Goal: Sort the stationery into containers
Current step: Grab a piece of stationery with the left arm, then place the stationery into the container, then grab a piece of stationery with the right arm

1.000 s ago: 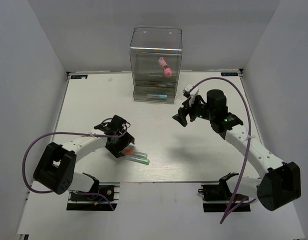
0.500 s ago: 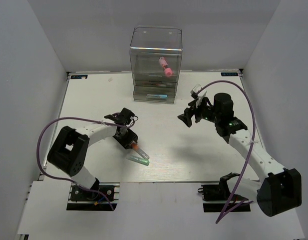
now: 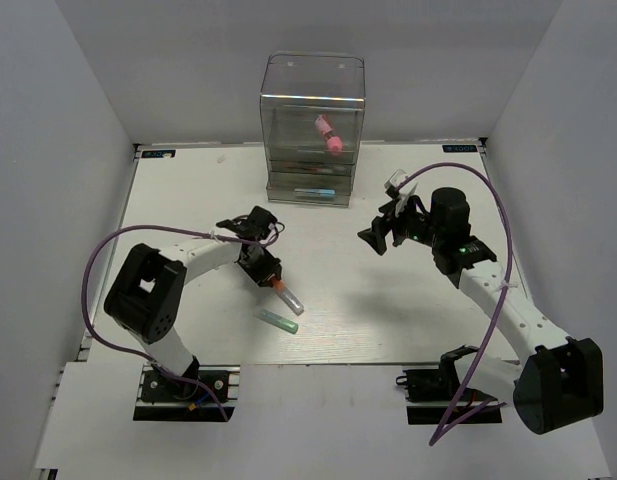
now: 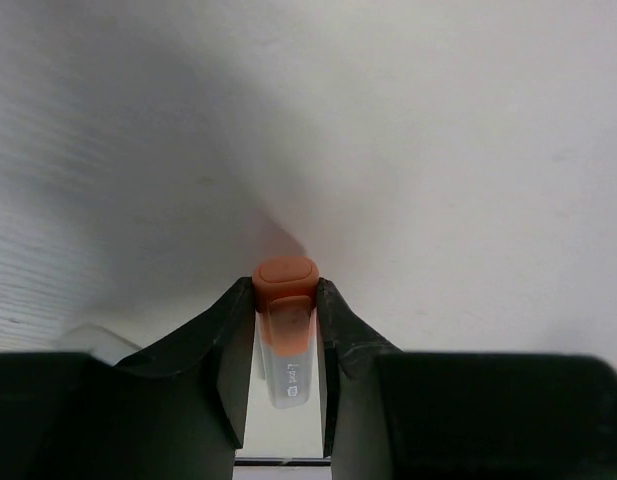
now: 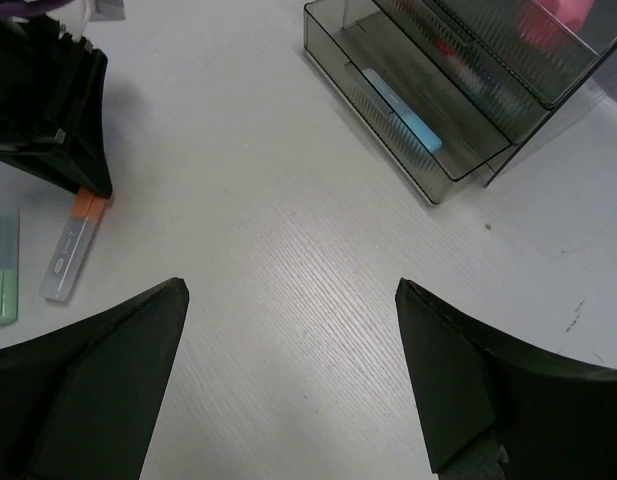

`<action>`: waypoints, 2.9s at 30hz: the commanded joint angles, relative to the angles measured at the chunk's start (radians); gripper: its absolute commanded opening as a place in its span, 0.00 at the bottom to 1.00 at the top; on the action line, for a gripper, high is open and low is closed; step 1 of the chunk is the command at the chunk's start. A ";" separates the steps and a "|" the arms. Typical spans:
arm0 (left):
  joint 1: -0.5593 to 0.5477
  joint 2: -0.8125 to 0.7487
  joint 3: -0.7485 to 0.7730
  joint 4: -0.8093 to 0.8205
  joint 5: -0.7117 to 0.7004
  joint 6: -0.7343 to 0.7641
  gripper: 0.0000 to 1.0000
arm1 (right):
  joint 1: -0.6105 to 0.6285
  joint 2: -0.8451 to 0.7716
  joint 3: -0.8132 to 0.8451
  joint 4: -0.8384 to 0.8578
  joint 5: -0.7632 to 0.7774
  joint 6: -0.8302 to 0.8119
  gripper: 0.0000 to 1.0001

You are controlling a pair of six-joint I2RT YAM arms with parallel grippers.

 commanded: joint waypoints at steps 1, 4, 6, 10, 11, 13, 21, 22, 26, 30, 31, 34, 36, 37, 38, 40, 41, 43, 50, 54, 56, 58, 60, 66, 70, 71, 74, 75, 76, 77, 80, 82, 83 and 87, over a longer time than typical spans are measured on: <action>0.014 -0.025 0.107 0.055 -0.016 0.012 0.19 | -0.007 0.006 -0.007 0.043 -0.017 0.014 0.90; 0.014 -0.016 0.186 0.098 -0.048 -0.003 0.17 | -0.013 0.014 -0.003 0.034 -0.027 0.011 0.90; 0.014 0.007 0.213 0.172 -0.057 -0.018 0.13 | -0.015 0.015 -0.007 0.035 -0.043 0.005 0.82; 0.023 0.074 0.297 0.294 -0.071 -0.096 0.09 | -0.024 0.012 -0.012 0.035 -0.067 -0.006 0.52; 0.023 0.094 0.318 0.323 -0.082 -0.130 0.09 | -0.024 0.009 -0.011 0.032 -0.067 -0.008 0.42; 0.023 0.160 0.391 0.333 -0.109 -0.178 0.09 | -0.029 0.009 -0.012 0.034 -0.067 -0.009 0.39; 0.041 0.317 0.510 0.480 -0.154 -0.357 0.05 | -0.052 -0.026 -0.029 0.052 -0.064 -0.003 0.38; 0.041 0.329 0.521 0.494 -0.163 -0.369 0.05 | -0.058 -0.029 -0.032 0.052 -0.064 -0.003 0.38; 0.051 0.374 0.561 0.514 -0.217 -0.426 0.03 | -0.064 -0.026 -0.032 0.055 -0.070 -0.001 0.38; 0.060 0.394 0.561 0.581 -0.228 -0.478 0.00 | -0.073 -0.025 -0.034 0.054 -0.076 -0.001 0.38; 0.069 0.394 0.570 0.581 -0.228 -0.478 0.00 | -0.075 -0.028 -0.032 0.055 -0.076 0.000 0.38; 0.069 0.432 0.615 0.545 -0.254 -0.478 0.00 | -0.076 -0.023 -0.032 0.055 -0.076 0.000 0.38; 0.069 0.461 0.639 0.529 -0.263 -0.488 0.00 | -0.079 -0.022 -0.034 0.057 -0.081 0.002 0.39; 0.069 0.470 0.665 0.513 -0.274 -0.488 0.00 | -0.079 -0.025 -0.035 0.057 -0.081 0.003 0.39; 0.069 0.479 0.679 0.502 -0.274 -0.497 0.00 | -0.082 -0.025 -0.035 0.057 -0.084 0.005 0.39; 0.069 0.507 0.726 0.474 -0.274 -0.497 0.01 | -0.087 -0.028 -0.037 0.060 -0.083 0.003 0.39; 0.069 0.516 0.743 0.439 -0.283 -0.497 0.07 | -0.090 -0.028 -0.038 0.060 -0.084 0.005 0.39; 0.069 0.530 0.789 0.399 -0.292 -0.497 0.16 | -0.093 -0.028 -0.040 0.061 -0.084 0.006 0.42; 0.069 0.530 0.800 0.341 -0.303 -0.497 0.59 | -0.104 -0.031 -0.044 0.066 -0.112 0.008 0.50; 0.069 0.506 0.800 0.341 -0.291 -0.477 0.68 | -0.105 -0.023 -0.050 0.063 -0.136 0.002 0.58; 0.069 0.478 0.800 0.341 -0.269 -0.465 0.68 | -0.107 -0.017 -0.047 0.057 -0.159 -0.008 0.60; 0.069 0.452 0.774 0.370 -0.242 -0.436 0.68 | -0.107 -0.005 -0.046 0.029 -0.216 -0.043 0.63; 0.069 0.398 0.745 0.382 -0.214 -0.384 0.68 | -0.110 0.012 -0.044 0.006 -0.291 -0.101 0.64; 0.069 0.219 0.522 0.443 0.013 -0.152 0.54 | -0.070 0.058 -0.040 -0.084 -0.445 -0.182 0.58; 0.091 0.018 0.311 0.443 0.050 0.136 0.22 | 0.048 0.104 -0.020 -0.123 -0.360 -0.216 0.54; 0.100 -0.066 0.232 0.453 0.068 0.210 0.15 | 0.074 0.115 -0.020 -0.123 -0.336 -0.225 0.54; 0.135 -0.181 0.115 0.457 0.185 0.552 0.17 | 0.198 0.188 0.011 -0.149 -0.256 -0.248 0.48; 0.135 -0.248 0.103 0.434 0.199 0.633 0.21 | 0.224 0.236 0.047 -0.185 -0.175 -0.248 0.47; 0.135 -0.278 0.081 0.407 0.190 0.775 0.28 | 0.274 0.297 0.072 -0.204 -0.153 -0.236 0.45; 0.135 -0.309 0.066 0.347 0.170 0.826 0.39 | 0.313 0.328 0.156 -0.247 -0.117 -0.232 0.45; 0.135 -0.442 -0.027 0.287 0.024 0.919 0.68 | 0.396 0.482 0.233 -0.325 -0.026 -0.198 0.44; 0.135 -0.522 -0.121 0.276 -0.092 0.948 0.78 | 0.473 0.518 0.304 -0.334 0.034 -0.167 0.44; 0.135 -0.604 -0.152 0.276 -0.120 0.948 0.84 | 0.491 0.567 0.330 -0.336 0.048 -0.138 0.48; 0.135 -0.796 -0.250 0.276 -0.232 0.960 0.94 | 0.603 0.656 0.417 -0.368 0.066 -0.087 0.56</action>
